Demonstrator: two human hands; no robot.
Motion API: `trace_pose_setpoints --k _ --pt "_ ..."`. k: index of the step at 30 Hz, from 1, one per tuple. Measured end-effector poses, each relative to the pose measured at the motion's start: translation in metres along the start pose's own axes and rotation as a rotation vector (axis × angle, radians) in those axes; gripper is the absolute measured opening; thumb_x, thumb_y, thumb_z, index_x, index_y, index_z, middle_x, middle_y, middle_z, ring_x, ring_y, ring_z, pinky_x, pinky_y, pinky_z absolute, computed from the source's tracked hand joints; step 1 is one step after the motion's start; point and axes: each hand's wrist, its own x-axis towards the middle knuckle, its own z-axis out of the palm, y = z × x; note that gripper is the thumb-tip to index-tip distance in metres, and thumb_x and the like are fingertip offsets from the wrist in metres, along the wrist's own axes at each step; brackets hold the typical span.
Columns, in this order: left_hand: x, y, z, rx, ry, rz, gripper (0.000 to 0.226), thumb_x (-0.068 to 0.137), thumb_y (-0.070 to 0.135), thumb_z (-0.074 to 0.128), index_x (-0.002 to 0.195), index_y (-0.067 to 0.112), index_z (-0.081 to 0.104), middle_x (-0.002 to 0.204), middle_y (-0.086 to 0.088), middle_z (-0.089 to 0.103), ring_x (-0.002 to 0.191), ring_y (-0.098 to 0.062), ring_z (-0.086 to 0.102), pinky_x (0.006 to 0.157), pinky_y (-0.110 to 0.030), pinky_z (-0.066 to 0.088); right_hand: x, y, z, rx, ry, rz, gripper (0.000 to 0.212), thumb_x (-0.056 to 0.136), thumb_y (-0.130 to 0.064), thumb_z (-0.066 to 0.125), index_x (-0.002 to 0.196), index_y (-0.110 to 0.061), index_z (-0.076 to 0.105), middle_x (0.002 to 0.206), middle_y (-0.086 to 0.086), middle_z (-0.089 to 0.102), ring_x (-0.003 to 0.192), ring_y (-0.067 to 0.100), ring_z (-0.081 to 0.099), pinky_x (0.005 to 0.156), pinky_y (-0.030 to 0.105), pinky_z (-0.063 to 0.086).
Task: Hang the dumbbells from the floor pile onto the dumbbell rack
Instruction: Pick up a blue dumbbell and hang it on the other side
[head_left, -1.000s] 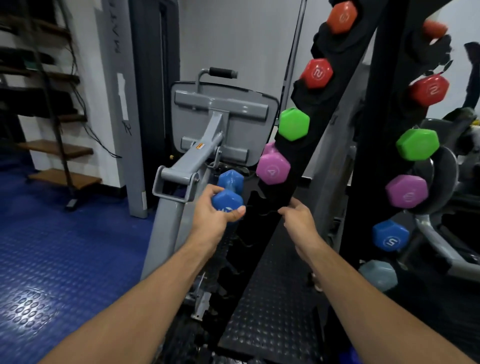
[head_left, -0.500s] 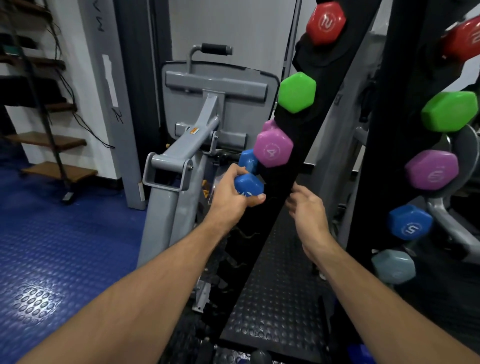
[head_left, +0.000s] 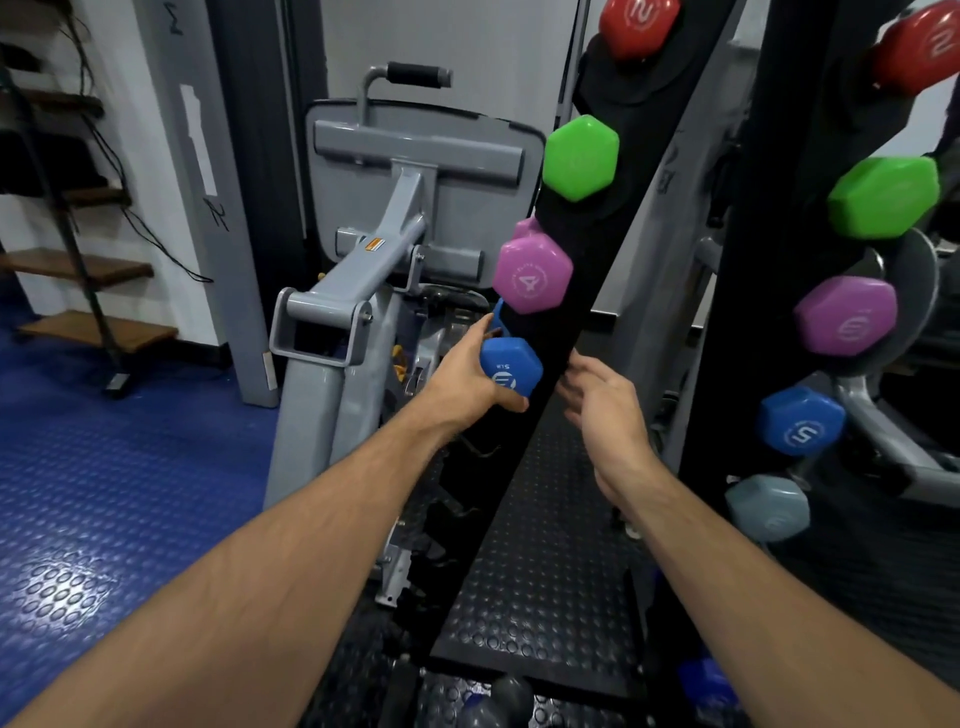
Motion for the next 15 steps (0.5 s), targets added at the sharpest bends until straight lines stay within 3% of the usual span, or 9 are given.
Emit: trace_pose_setpoints --k 3,7,10,12,15 --pt "0.005 -0.002 -0.003 0.057 -0.016 -0.01 0.103 0.061 -0.003 0.091 0.151 0.015 0.042 0.11 0.004 0.067 0.093 -0.006 0.068 0.076 -0.014 0.054 0.003 0.003 0.0 -0.037 0.0 0.003 0.036 0.097 -0.016 0.049 0.118 -0.032 0.072 0.114 -0.011 0.077 0.111 0.006 0.07 0.105 0.033 0.049" --pt "0.005 -0.005 -0.007 0.091 -0.069 0.017 0.078 0.068 -0.008 0.086 0.132 0.022 0.052 0.095 0.006 0.07 0.074 0.006 0.068 0.067 -0.008 0.051 0.003 0.001 0.0 -0.047 -0.002 -0.015 0.033 0.092 -0.021 0.05 0.11 -0.033 0.075 0.108 -0.01 0.079 0.107 0.01 0.072 0.107 0.042 0.05" --pt "0.008 -0.011 -0.007 0.103 -0.08 0.045 0.068 0.07 -0.008 0.086 0.121 0.024 0.054 0.092 0.007 0.07 0.073 0.01 0.067 0.068 -0.009 0.05 0.001 0.002 -0.001 -0.055 -0.028 -0.01 0.032 0.093 -0.025 0.05 0.111 -0.036 0.074 0.109 -0.011 0.078 0.109 0.009 0.071 0.107 0.044 0.05" --pt "0.007 -0.012 -0.009 0.115 -0.093 0.05 0.067 0.071 -0.007 0.086 0.122 0.022 0.054 0.093 0.008 0.069 0.074 0.011 0.066 0.069 -0.01 0.051 0.0 0.003 -0.002 -0.086 -0.036 -0.016 0.035 0.093 -0.027 0.051 0.119 -0.037 0.071 0.113 -0.012 0.077 0.113 0.008 0.069 0.109 0.044 0.049" --pt "0.003 -0.007 -0.007 0.088 -0.082 0.069 0.067 0.073 -0.009 0.084 0.126 0.017 0.051 0.096 0.008 0.065 0.078 0.007 0.066 0.068 -0.008 0.05 -0.005 0.004 -0.003 -0.127 -0.067 -0.032 0.05 0.095 -0.013 0.052 0.14 -0.036 0.059 0.127 -0.016 0.069 0.122 0.004 0.063 0.114 0.039 0.045"
